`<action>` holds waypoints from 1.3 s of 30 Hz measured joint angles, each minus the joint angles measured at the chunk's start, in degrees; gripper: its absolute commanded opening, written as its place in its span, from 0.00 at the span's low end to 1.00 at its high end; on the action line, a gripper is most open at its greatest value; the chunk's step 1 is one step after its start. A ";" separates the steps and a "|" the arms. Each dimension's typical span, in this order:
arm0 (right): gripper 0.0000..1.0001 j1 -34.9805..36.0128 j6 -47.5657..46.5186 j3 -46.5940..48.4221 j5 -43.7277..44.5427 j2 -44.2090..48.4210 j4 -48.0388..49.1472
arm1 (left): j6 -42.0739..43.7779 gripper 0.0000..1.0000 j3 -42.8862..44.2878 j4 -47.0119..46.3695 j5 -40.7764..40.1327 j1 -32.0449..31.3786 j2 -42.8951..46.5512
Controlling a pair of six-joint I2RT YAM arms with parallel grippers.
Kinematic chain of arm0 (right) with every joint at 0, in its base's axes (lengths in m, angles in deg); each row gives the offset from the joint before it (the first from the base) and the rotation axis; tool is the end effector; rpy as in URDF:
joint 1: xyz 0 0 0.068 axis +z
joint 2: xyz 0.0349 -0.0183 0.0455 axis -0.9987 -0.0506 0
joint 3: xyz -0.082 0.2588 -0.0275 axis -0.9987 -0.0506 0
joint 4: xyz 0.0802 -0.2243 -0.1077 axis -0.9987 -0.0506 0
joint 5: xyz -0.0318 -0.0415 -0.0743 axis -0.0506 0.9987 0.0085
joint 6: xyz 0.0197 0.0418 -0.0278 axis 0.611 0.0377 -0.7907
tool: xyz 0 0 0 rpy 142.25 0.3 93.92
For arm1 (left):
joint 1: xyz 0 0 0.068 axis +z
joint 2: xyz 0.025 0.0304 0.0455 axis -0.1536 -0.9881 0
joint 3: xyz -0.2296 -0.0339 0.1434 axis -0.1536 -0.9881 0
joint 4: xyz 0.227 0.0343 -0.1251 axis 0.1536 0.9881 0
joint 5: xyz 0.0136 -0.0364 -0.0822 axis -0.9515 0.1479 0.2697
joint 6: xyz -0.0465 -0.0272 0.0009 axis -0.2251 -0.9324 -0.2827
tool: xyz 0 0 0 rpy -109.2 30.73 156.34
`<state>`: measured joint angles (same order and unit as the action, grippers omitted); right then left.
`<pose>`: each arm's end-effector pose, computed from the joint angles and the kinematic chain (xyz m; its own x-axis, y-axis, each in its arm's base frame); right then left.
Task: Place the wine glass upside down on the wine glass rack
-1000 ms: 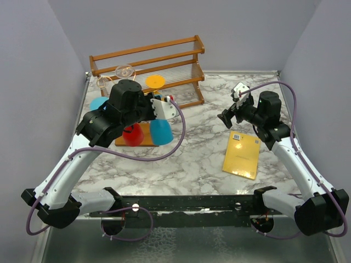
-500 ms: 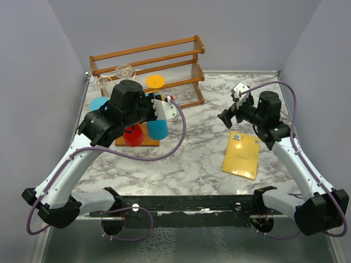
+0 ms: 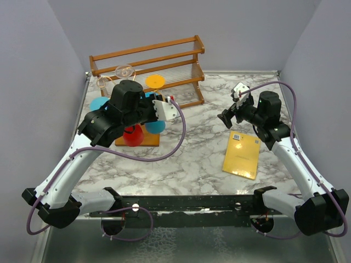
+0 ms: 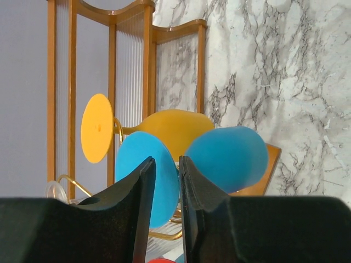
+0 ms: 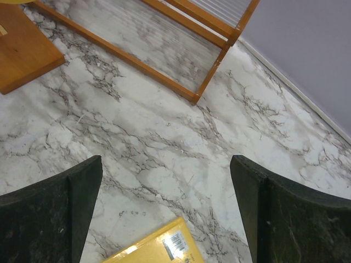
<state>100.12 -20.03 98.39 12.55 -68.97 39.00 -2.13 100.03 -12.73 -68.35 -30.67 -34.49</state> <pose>0.2402 0.0711 0.3270 -0.1272 -0.3671 -0.9215 -0.6811 0.7077 -0.1879 0.1682 -0.1424 0.4545 0.2540 0.7260 -0.6391 0.7320 0.2876 0.6176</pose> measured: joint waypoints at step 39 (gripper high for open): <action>1.00 -0.02 4.35 16.61 28.79 -11.54 -7.56 | -32.81 0.99 -5.73 -26.58 -19.71 23.17 12.11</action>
<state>100.10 -15.68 115.00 41.34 -80.51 31.44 -34.94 94.31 -39.31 -88.07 -7.50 -22.39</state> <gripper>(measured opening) 0.994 0.992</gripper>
